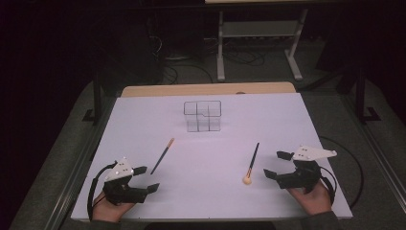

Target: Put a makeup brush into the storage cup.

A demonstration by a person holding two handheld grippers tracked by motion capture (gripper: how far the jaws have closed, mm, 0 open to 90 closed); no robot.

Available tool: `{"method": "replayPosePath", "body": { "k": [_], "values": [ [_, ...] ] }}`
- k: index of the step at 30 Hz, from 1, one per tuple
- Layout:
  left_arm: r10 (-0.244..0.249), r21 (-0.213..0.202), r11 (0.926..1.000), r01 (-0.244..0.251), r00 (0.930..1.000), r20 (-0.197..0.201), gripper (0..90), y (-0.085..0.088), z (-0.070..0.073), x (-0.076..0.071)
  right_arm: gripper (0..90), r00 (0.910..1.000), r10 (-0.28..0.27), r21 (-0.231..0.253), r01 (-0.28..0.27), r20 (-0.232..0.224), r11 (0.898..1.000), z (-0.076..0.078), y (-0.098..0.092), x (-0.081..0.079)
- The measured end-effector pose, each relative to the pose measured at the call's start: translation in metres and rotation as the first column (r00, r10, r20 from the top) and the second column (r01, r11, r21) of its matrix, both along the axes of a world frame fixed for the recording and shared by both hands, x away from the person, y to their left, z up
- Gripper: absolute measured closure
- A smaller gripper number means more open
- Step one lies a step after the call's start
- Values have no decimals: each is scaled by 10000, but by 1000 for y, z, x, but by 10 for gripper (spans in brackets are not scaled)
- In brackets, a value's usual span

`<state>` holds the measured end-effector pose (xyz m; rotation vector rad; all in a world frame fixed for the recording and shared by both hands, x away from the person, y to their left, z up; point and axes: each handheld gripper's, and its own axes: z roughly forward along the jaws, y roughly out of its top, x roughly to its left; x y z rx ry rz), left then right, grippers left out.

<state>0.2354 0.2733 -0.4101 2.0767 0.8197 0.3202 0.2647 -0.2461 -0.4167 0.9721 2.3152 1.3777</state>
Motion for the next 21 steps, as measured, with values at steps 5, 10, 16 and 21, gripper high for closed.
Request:
{"method": "replayPosePath", "body": {
  "k": [5, 10, 16, 21],
  "values": [
    [2, -5, 10000, -2, 10000, 40, 229, -1, 0, 0, 157, 10000, 3, 11, -3, 18, 10000, 0, -1, 0],
    [-27, 45, 10000, 27, 10000, 43, 227, 0, 0, 0, 156, 10000, 17, -22, -16, 15, 10000, 0, -1, 0],
    [-13, -14, 10000, 13, 9999, 114, 226, 0, 1, 0, 154, 10000, 1, -45, -1, 0, 10000, 0, 0, 0],
    [-51, -100, 9999, 52, 9999, 92, 221, -1, 3, -1, 154, 10000, -3, -60, 3, 14, 10000, -1, 0, 1]
  ]
}}
